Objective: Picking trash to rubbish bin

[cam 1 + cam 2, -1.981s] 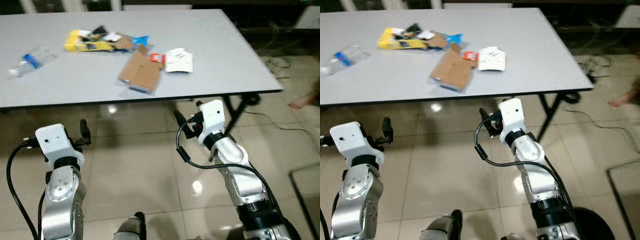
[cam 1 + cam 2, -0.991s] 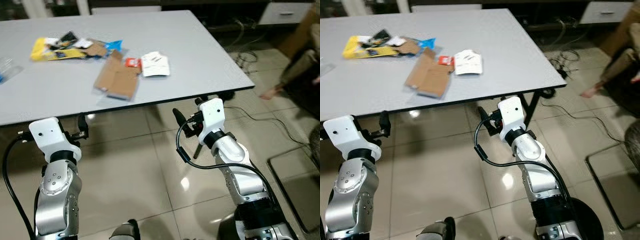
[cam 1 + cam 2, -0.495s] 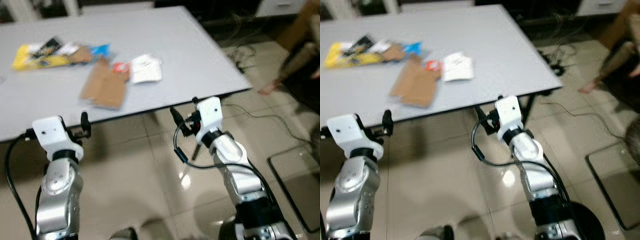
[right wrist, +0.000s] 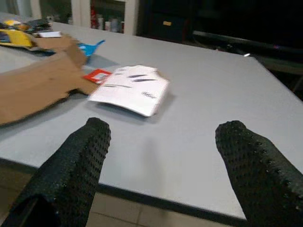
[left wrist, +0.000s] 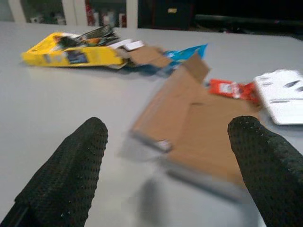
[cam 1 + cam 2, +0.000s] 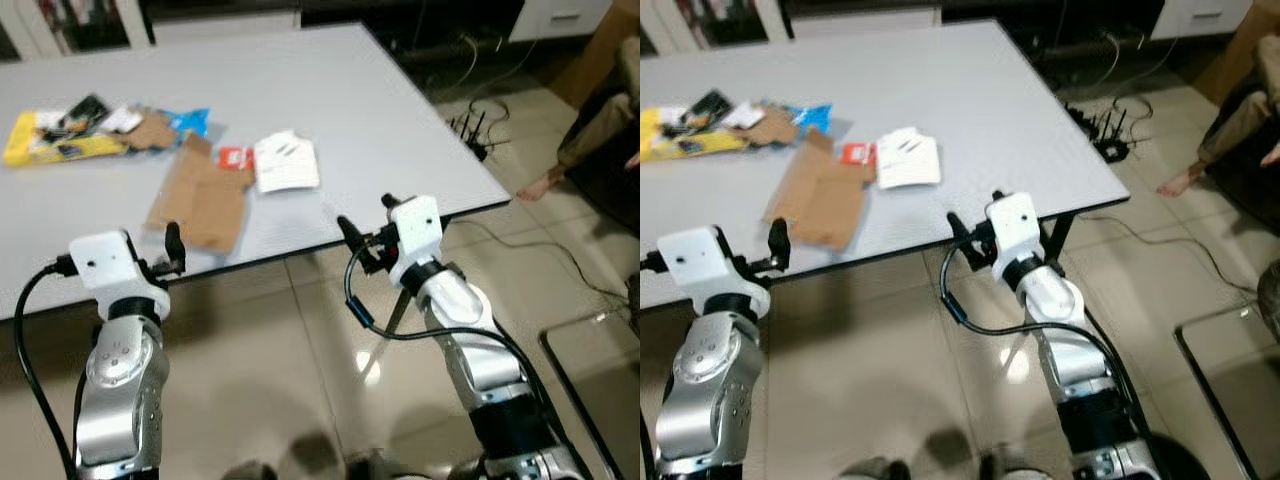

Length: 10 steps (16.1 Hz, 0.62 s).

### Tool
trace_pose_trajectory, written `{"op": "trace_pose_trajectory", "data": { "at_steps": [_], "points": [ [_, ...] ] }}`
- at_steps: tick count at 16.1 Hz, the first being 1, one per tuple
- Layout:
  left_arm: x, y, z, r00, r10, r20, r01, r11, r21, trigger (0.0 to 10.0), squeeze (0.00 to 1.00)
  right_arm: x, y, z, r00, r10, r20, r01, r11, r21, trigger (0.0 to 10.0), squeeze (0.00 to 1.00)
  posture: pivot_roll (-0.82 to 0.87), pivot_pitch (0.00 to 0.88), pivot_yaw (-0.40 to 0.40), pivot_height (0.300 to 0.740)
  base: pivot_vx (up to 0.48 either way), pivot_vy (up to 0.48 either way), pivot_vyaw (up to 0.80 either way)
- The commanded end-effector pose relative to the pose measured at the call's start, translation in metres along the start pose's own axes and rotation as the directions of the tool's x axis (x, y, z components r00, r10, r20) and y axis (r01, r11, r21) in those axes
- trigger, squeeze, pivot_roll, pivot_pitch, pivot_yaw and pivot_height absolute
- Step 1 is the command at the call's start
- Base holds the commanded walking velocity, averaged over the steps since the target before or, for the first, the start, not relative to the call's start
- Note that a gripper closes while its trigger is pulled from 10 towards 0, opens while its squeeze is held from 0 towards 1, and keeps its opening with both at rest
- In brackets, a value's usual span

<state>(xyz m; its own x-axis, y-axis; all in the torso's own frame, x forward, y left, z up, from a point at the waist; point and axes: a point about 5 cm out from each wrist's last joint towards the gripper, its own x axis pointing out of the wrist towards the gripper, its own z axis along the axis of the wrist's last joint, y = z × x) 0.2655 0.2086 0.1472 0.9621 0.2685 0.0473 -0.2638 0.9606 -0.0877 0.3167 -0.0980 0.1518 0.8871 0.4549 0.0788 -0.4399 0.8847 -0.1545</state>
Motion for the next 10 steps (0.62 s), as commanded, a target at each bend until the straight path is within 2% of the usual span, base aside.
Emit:
{"op": "trace_pose_trajectory", "data": {
  "at_steps": [1, 2, 6, 10],
  "points": [
    [-0.001, -0.004, -0.005, 1.0, -0.005, -0.022, 0.005, 1.0, -0.016, 10.0, 0.0, -0.002, -0.006, 0.002, 1.0, -0.021, 0.01, 0.021, 1.0, -0.013, 10.0, 0.0, -0.05, 0.153, -0.008, 0.74, 0.0, 0.0, 0.0],
    [0.0, -0.006, -0.004, 1.0, -0.018, -0.021, 0.017, 1.0, -0.025, 10.0, 0.0, -0.002, -0.006, 0.002, 1.0, -0.021, 0.011, 0.021, 1.0, -0.014, 10.0, 0.0, -0.05, 0.153, -0.008, 0.74, 0.0, 0.0, 0.0],
    [0.002, -0.023, -0.005, 0.998, -0.049, -0.037, 0.042, 0.986, -0.162, 10.0, 0.0, 0.0, -0.004, 0.002, 1.0, -0.015, 0.014, 0.015, 1.0, -0.015, 10.0, 0.0, -0.05, 0.145, -0.01, 0.74, 0.0, 0.0, 0.0],
    [0.005, -0.027, -0.005, 0.998, -0.04, -0.038, 0.031, 0.979, -0.202, 10.0, 0.0, 0.0, -0.004, 0.002, 1.0, -0.017, 0.016, 0.017, 1.0, -0.009, 10.0, 0.0, -0.05, 0.14, -0.008, 0.74, 0.0, 0.0, 0.0]
  ]
}}
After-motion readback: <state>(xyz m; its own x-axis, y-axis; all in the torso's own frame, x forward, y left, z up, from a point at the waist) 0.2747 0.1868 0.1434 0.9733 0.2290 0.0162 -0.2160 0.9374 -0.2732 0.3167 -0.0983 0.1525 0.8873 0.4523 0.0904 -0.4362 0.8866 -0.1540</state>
